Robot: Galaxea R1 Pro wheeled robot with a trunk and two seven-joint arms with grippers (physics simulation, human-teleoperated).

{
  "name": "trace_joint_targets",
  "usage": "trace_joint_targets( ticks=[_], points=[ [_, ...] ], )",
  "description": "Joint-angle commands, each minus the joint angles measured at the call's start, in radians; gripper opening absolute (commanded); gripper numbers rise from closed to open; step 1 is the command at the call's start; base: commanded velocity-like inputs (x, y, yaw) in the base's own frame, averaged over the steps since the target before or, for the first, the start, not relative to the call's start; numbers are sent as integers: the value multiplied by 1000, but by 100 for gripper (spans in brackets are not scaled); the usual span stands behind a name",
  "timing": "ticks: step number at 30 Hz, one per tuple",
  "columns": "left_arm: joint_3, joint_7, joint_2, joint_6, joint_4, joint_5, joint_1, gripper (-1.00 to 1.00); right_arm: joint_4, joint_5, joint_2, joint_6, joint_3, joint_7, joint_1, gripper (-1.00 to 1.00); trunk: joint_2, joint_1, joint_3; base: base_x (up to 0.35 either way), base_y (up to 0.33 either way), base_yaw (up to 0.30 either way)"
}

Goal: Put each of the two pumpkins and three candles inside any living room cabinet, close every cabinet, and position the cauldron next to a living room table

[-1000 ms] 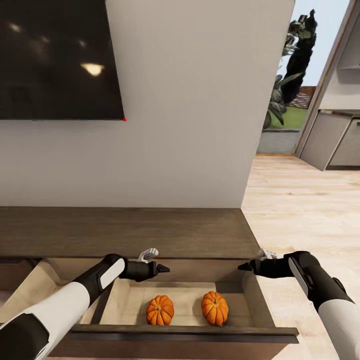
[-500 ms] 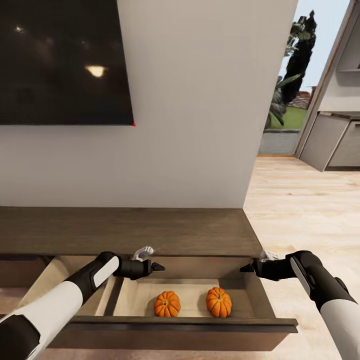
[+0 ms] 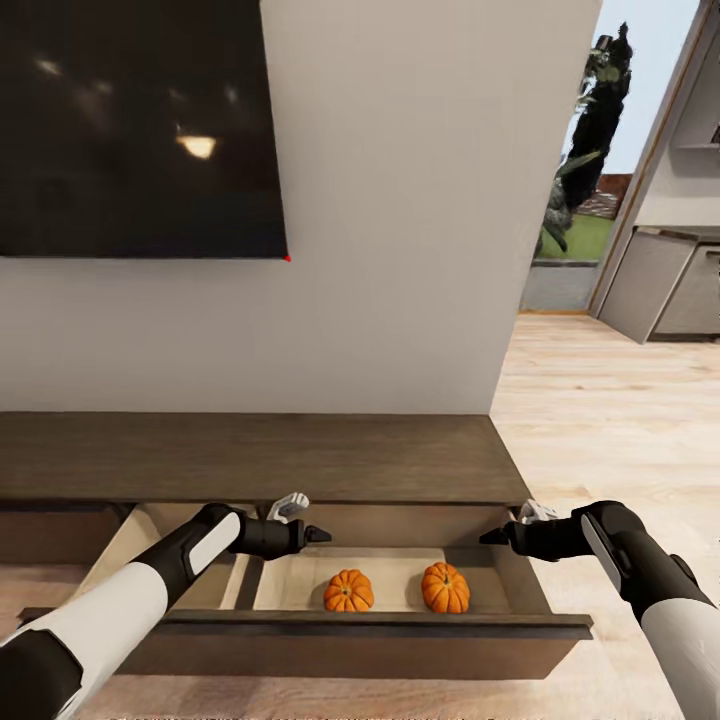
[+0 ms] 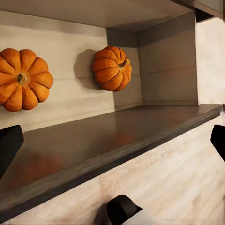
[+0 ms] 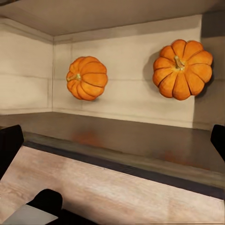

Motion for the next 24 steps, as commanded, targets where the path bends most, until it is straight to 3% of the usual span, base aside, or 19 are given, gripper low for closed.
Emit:
trace_joint_targets(
  ticks=[1, 18, 24],
  points=[
    [0, 0, -1, 0, 0, -1, 0, 100, 0, 0, 0, 0, 0, 0, 0, 100, 7, -4, 3, -230, 15, 0],
    [-1, 1, -3, -1, 1, -1, 0, 100, -1, 0, 1, -1, 1, 0, 1, 100, 126, -69, 56, -308, 71, 0],
    [-11, 8, -43, -7, 12, -6, 11, 100, 3, 10, 11, -8, 6, -5, 8, 100, 168, -92, 75, -49, 11, 0]
  ],
)
